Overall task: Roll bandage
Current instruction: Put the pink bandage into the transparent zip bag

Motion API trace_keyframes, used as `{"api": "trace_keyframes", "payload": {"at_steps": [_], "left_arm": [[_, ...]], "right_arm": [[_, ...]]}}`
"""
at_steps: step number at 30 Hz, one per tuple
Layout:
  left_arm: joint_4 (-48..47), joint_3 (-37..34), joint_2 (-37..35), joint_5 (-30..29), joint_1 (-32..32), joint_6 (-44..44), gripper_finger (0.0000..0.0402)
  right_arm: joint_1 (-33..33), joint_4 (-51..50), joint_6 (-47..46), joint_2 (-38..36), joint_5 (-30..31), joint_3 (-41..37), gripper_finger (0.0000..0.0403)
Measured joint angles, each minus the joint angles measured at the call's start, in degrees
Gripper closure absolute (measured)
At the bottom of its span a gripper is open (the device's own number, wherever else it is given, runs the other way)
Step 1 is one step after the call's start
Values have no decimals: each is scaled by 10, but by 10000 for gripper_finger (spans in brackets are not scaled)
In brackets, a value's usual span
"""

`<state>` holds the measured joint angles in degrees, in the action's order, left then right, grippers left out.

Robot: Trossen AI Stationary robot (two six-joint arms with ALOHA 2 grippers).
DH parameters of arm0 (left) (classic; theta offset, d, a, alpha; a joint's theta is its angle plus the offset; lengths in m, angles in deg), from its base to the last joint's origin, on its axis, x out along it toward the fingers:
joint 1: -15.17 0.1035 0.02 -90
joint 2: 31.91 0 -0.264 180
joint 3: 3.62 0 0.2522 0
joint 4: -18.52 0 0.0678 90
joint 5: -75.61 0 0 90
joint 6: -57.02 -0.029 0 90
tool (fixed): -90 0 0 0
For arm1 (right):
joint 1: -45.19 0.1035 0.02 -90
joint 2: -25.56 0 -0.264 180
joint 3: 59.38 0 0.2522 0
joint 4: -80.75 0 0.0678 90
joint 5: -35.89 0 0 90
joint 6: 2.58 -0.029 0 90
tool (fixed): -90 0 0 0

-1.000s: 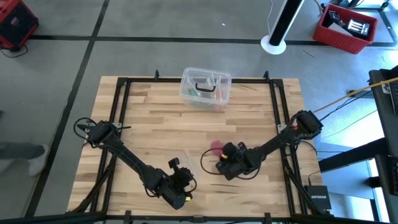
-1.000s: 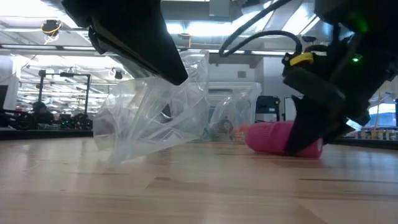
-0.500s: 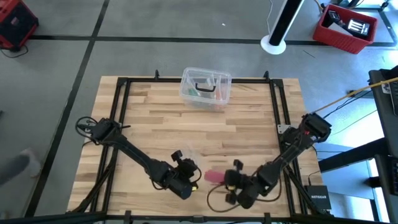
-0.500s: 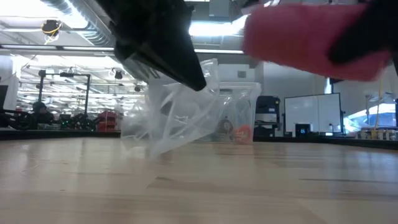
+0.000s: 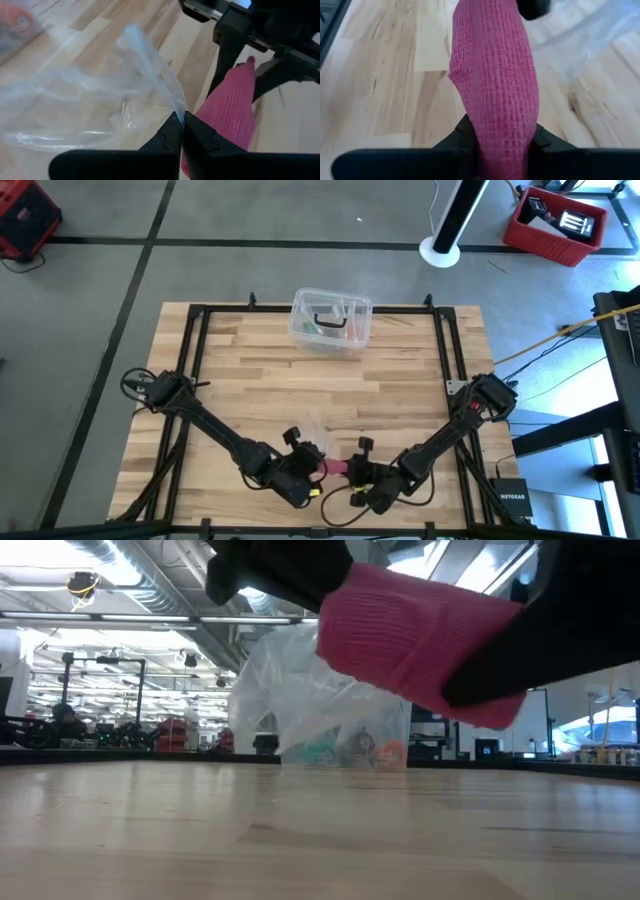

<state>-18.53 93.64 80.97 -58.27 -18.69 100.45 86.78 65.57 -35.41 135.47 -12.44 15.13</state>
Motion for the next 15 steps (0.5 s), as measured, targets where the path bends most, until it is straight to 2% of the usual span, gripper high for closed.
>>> {"api": "trace_keyframes", "payload": {"at_steps": [8, 11, 15], "left_arm": [[-1, 0, 0, 3, -25, 12, 400], [10, 0, 0, 3, -30, 11, 400], [37, 0, 0, 3, -28, -8, 400]], "right_arm": [[-16, -118, -140, -1, 25, 0, 327], [-20, -76, -144, -4, 19, 0, 327], [-33, 21, -112, -3, -38, 0, 327]]}}
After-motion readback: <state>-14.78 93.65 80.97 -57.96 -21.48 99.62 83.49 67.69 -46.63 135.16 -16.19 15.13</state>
